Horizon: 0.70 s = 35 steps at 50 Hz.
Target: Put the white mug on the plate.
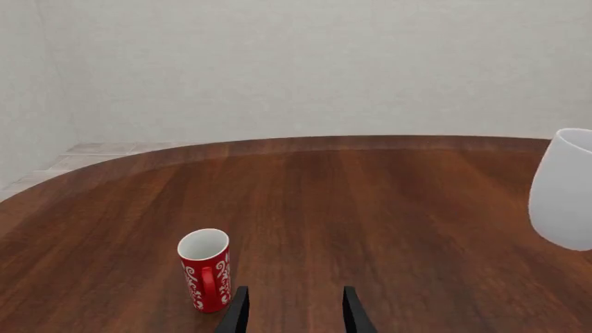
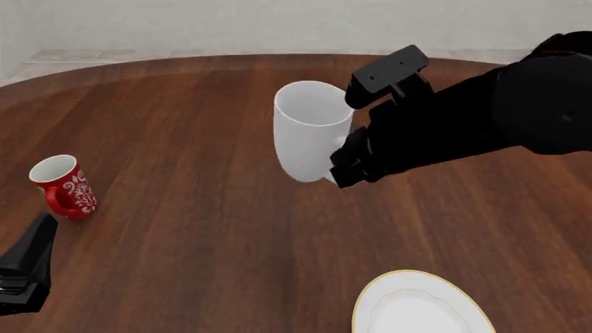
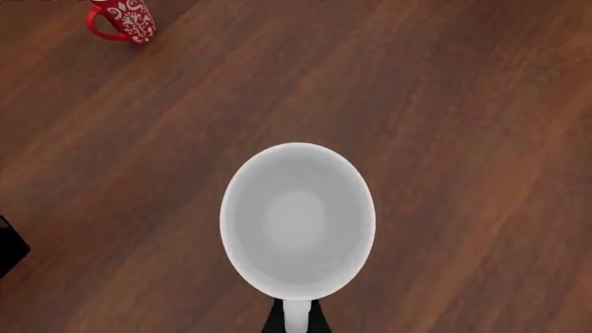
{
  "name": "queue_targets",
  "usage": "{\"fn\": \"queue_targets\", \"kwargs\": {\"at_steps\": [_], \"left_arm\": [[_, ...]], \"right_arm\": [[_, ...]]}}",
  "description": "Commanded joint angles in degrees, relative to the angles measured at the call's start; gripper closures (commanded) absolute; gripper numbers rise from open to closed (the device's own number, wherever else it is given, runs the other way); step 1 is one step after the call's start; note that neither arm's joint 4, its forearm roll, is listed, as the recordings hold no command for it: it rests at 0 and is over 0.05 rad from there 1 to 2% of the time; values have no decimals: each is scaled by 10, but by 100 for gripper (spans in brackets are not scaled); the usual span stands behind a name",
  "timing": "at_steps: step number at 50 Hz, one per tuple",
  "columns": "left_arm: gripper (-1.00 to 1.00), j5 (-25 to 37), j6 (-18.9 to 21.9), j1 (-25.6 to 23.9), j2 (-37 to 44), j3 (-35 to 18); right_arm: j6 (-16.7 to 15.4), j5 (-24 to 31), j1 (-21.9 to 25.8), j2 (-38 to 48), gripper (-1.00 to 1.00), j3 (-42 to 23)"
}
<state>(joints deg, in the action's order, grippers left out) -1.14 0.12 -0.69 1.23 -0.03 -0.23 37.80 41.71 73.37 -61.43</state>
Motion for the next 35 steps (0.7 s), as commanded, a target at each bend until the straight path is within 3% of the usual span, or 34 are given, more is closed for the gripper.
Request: {"fn": "queue_targets", "kwargs": {"at_steps": [1,35], "left_arm": [[-100,3,0,-2,-2,-1],[-100,6,1,-3,-7,0]], "right_arm": [[5,7,-6,-46,100,23],[8,35,-12,-171,100,126]]}}
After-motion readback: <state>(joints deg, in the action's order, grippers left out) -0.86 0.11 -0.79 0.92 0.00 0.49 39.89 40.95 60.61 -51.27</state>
